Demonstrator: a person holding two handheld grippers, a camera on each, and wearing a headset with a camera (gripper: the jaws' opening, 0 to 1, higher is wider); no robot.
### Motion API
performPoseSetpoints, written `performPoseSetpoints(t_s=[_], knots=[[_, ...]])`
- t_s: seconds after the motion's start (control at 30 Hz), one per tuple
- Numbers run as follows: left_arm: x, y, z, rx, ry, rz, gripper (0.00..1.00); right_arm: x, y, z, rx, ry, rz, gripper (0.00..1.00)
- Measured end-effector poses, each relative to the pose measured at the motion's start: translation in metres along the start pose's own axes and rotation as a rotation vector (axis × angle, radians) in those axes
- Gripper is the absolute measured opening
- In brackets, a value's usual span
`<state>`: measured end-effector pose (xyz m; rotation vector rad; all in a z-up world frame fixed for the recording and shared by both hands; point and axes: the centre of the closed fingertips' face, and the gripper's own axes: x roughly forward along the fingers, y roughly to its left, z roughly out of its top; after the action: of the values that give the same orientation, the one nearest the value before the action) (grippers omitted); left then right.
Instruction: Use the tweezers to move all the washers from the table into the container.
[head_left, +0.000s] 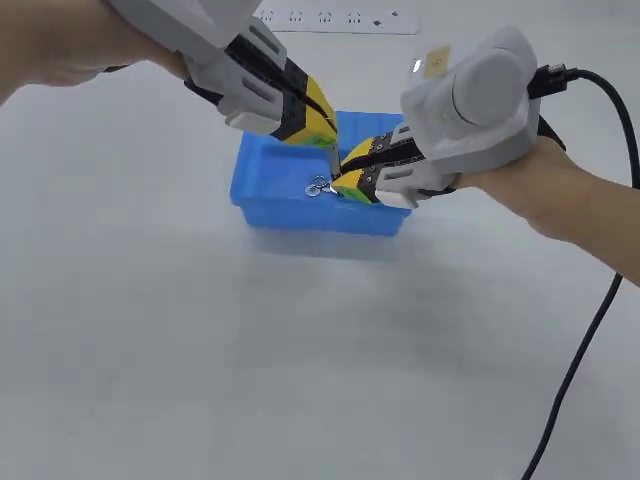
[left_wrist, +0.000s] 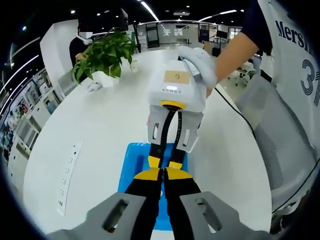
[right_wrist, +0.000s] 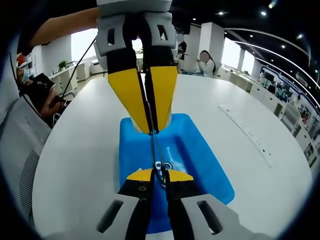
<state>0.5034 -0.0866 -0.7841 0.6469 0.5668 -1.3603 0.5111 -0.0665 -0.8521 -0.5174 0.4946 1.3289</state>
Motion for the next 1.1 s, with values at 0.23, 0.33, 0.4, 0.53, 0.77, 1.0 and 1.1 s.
performPoseSetpoints(t_s=[0.23, 0.33, 0.4, 0.53, 0.77, 1.0, 1.1], knots=[[-0.002, -0.003, 0.002, 0.023, 0.005, 0.008, 0.06, -0.002, 0.002, 0.001, -0.005, 0.0, -0.003, 0.11], [-0.006, -0.006, 0.006, 0.031, 0.004, 0.007, 0.06, -0.004, 0.002, 0.008, -0.011, -0.009, -0.007, 0.15], [-0.009, -0.007, 0.01, 0.039, -0.004, 0.013, 0.06, -0.005, 0.0, 0.013, -0.002, -0.019, -0.018, 0.19], [-0.017, -0.009, 0.021, 0.054, -0.016, 0.027, 0.06, -0.007, 0.006, 0.02, 0.007, -0.038, -0.013, 0.2], [-0.031, -0.015, 0.04, 0.084, -0.035, 0.044, 0.06, -0.016, 0.017, 0.032, -0.005, -0.071, -0.018, 0.18], [-0.046, -0.028, 0.052, 0.1, -0.038, 0.057, 0.06, -0.039, 0.022, 0.043, -0.018, -0.1, -0.036, 0.11], [-0.054, -0.034, 0.056, 0.106, -0.036, 0.069, 0.06, -0.05, 0.028, 0.047, -0.026, -0.103, -0.047, 0.1]])
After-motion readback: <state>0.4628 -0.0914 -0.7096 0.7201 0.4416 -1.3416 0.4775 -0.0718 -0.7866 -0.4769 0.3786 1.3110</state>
